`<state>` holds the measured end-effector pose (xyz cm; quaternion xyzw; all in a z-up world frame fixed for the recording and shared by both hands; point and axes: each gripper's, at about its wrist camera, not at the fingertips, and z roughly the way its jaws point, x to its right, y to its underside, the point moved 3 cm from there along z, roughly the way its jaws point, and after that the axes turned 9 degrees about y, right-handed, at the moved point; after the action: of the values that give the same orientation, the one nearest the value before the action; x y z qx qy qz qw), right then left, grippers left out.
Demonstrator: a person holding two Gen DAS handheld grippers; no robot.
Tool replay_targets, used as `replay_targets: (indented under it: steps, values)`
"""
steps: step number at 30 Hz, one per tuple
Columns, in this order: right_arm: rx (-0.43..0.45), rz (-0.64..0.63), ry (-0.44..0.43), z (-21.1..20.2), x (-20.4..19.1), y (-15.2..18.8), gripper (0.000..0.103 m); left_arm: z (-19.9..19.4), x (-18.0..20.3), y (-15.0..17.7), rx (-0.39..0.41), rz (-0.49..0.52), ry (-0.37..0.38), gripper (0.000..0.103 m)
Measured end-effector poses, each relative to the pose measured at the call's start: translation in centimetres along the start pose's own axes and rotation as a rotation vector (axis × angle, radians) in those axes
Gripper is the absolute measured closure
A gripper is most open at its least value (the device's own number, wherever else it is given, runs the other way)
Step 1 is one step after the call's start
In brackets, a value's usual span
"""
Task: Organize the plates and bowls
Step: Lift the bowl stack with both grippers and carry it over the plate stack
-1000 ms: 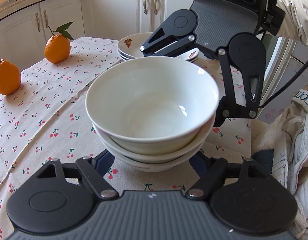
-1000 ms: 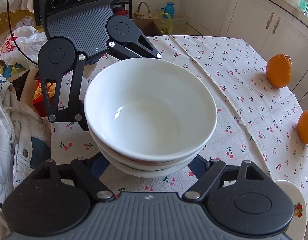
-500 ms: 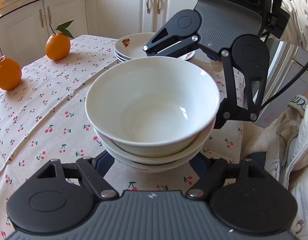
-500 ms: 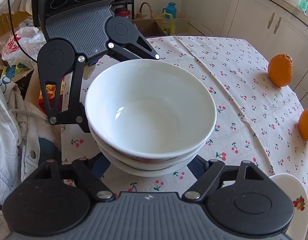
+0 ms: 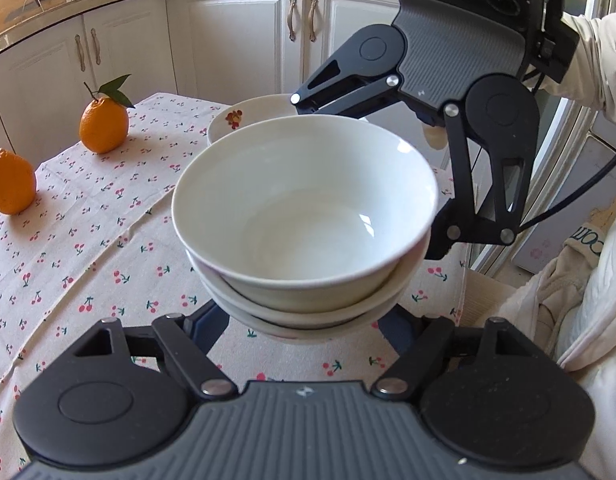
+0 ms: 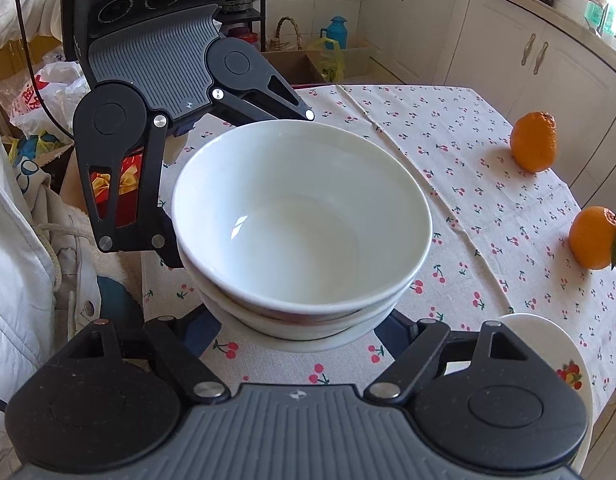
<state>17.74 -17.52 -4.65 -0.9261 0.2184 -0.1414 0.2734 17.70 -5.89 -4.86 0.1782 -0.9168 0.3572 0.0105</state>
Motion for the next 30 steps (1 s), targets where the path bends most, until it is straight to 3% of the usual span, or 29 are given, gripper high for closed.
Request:
replay_targets:
  steps: [15,30]
  values:
    - [0.018,0.045,0.111,-4.3,5.3,3.6,0.017,3.7,-0.4,-6.8,0.022,0.096,0.017,0.022]
    - [-0.007,0.124,0.197,-4.4,10.5,7.5,0.017,8.6,-2.6,-10.8,0.021,0.163,0.041,0.023]
